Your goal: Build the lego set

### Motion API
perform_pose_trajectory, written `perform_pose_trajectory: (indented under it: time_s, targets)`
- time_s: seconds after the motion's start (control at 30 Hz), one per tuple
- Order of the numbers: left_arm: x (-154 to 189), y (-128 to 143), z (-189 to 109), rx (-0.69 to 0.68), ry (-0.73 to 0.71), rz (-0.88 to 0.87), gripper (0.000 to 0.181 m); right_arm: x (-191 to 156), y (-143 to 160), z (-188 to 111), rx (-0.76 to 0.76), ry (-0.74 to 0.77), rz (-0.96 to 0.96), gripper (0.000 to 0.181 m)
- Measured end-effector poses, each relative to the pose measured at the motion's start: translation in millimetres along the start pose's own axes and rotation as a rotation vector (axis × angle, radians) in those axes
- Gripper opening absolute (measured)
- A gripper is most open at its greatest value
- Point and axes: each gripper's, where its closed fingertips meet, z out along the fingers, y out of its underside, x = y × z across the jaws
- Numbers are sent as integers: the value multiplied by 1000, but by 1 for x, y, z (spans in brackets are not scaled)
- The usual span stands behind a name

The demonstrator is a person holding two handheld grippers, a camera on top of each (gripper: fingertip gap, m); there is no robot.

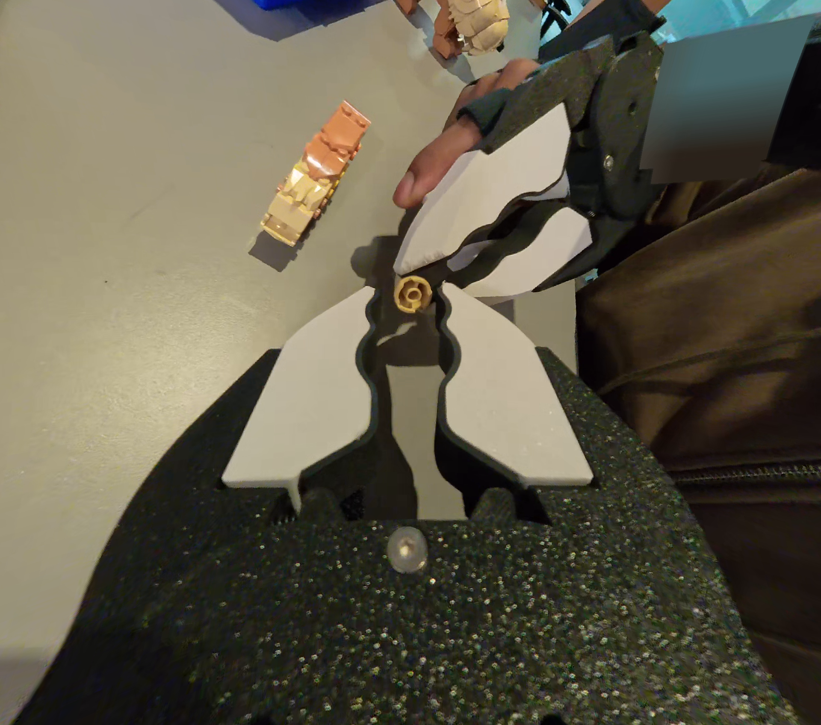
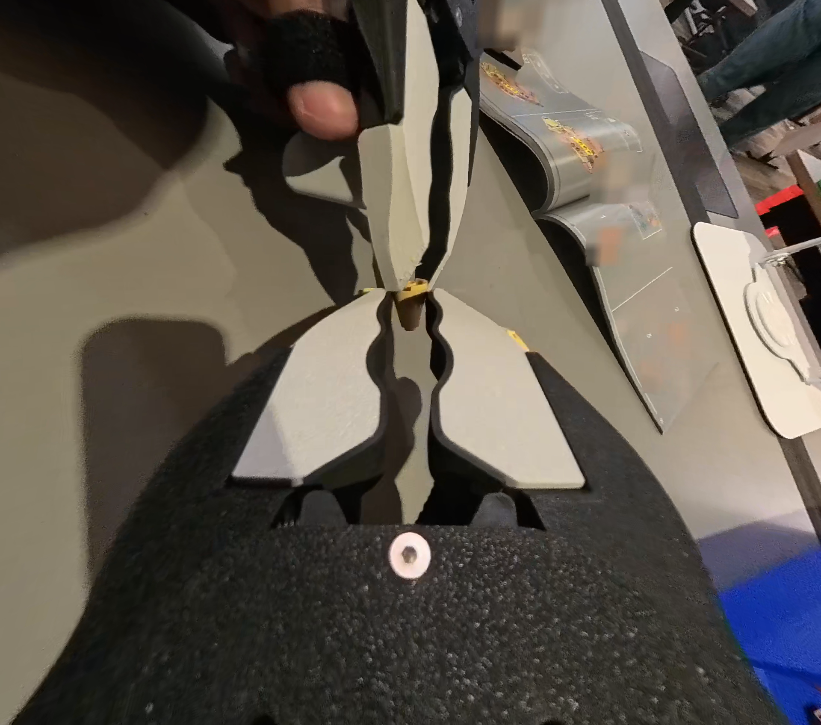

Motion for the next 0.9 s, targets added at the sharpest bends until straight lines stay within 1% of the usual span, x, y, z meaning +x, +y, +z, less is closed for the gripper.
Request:
perform_pose_trajectory:
  time_s: [0.17, 0.3, 0.43, 0.6, 0.73, 0.8, 0.9]
  targets:
    - [4, -6, -2, 36, 37, -52, 29, 1, 0, 3, -16, 24, -38, 14]
    - [-6, -1, 0, 4, -25, -68, 28, -1, -4, 5, -8, 30, -53, 14]
    - [-1, 0, 2, -1, 6, -67, 17, -1, -4, 6, -8, 35, -50, 14]
    - [-2, -4, -2, 41, 11, -81, 16, 5, -6, 5, 21, 59, -25, 14]
    - [3, -16, -14, 132, 72, -103, 16, 11, -10, 0, 82, 60, 33, 19]
    - [11, -26, -23, 196, 154, -118, 16, 10, -16, -4, 149, 22, 75, 23]
    - [26, -38, -36, 279, 300, -143, 16, 9, -30, -15, 295, -48, 142, 28]
